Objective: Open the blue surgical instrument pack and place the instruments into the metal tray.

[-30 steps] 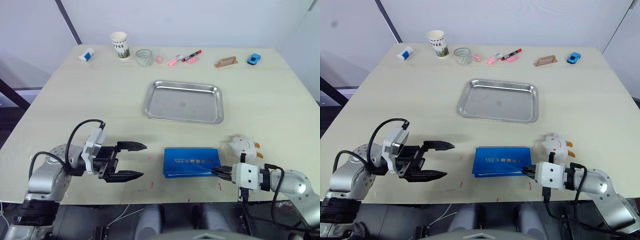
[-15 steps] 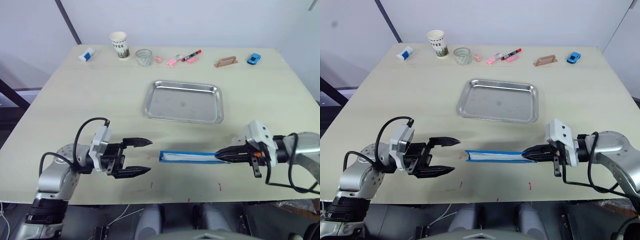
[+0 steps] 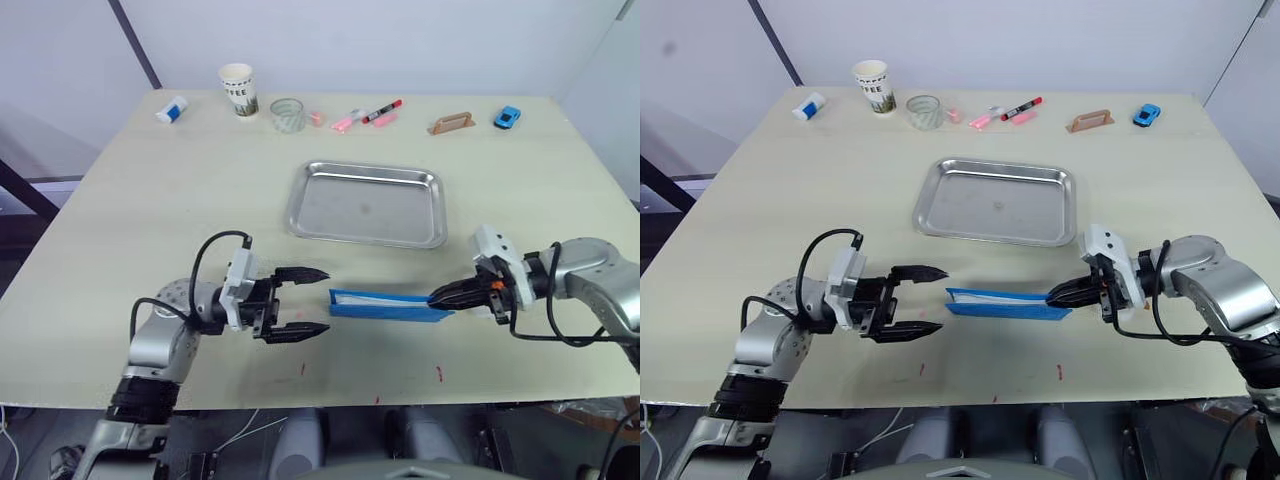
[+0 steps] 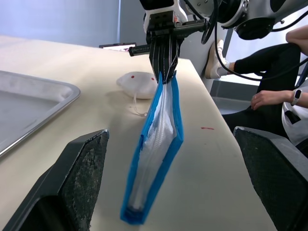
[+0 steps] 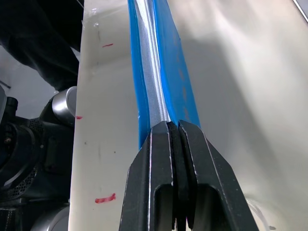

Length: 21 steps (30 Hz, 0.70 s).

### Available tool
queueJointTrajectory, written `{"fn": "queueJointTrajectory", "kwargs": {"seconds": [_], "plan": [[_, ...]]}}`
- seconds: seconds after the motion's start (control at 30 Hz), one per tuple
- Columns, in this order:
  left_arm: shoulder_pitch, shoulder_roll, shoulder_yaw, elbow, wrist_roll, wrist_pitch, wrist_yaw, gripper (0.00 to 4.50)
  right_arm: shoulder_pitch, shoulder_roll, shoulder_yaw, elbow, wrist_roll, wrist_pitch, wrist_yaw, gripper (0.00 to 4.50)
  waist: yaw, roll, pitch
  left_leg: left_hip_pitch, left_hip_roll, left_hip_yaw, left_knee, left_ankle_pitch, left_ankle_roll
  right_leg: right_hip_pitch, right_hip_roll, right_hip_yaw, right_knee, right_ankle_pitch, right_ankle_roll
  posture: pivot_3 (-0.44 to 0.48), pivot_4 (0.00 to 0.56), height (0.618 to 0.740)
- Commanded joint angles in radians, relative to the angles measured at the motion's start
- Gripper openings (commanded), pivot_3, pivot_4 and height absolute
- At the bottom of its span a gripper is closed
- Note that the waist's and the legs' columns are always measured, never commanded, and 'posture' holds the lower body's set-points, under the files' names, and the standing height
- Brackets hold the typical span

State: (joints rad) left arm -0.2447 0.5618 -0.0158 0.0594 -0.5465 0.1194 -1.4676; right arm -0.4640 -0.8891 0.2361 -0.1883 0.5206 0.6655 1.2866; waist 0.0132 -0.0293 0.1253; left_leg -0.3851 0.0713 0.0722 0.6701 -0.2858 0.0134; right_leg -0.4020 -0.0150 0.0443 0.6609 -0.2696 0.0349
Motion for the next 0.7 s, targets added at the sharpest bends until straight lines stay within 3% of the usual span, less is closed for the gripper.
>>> {"fn": "queueJointTrajectory", "kwargs": {"seconds": [0.03,0.17,0.3,0.33,0.7], "plan": [[-0.038,-0.024,-0.012,0.034,0.006,-0.034,-0.021,4.50,-0.011,0.015,0.031,0.029,-0.041,-0.002,0.012,0.07,0.000,0.000,0.000,0.000,0.000,0.000,0.000,0.000,0.000,0.000,0.000,0.000,0.000,0.000,0.000,0.000,0.150,0.740],[-0.055,-0.045,-0.023,0.048,-0.006,-0.025,-0.047,4.50,-0.015,0.024,0.032,0.039,-0.057,-0.005,0.021,0.07,-0.001,0.000,0.000,0.000,0.000,0.000,0.000,0.000,0.000,0.000,0.000,0.000,0.000,0.000,0.000,0.000,0.150,0.740],[-0.065,-0.075,-0.036,0.074,0.011,-0.043,-0.043,3.37,-0.016,0.036,0.026,0.038,-0.057,0.002,0.021,0.00,-0.001,0.000,0.000,0.000,0.000,0.000,0.000,0.000,0.000,0.000,0.000,0.000,0.000,0.000,0.000,0.000,0.150,0.740],[-0.068,-0.082,-0.041,0.081,0.017,-0.047,-0.041,2.83,-0.016,0.037,0.025,0.036,-0.058,0.004,0.023,0.00,-0.002,0.000,0.000,0.000,0.000,0.000,0.000,0.000,0.000,0.000,0.000,0.000,0.000,0.000,0.000,0.000,0.150,0.740],[-0.087,-0.109,-0.055,0.109,0.040,-0.073,-0.047,2.83,-0.023,0.054,0.023,0.035,-0.070,0.010,0.026,0.00,-0.005,0.000,0.000,0.000,0.000,-0.001,0.000,0.000,0.000,0.000,0.001,0.000,0.000,0.000,0.000,0.000,0.150,0.740]]}}
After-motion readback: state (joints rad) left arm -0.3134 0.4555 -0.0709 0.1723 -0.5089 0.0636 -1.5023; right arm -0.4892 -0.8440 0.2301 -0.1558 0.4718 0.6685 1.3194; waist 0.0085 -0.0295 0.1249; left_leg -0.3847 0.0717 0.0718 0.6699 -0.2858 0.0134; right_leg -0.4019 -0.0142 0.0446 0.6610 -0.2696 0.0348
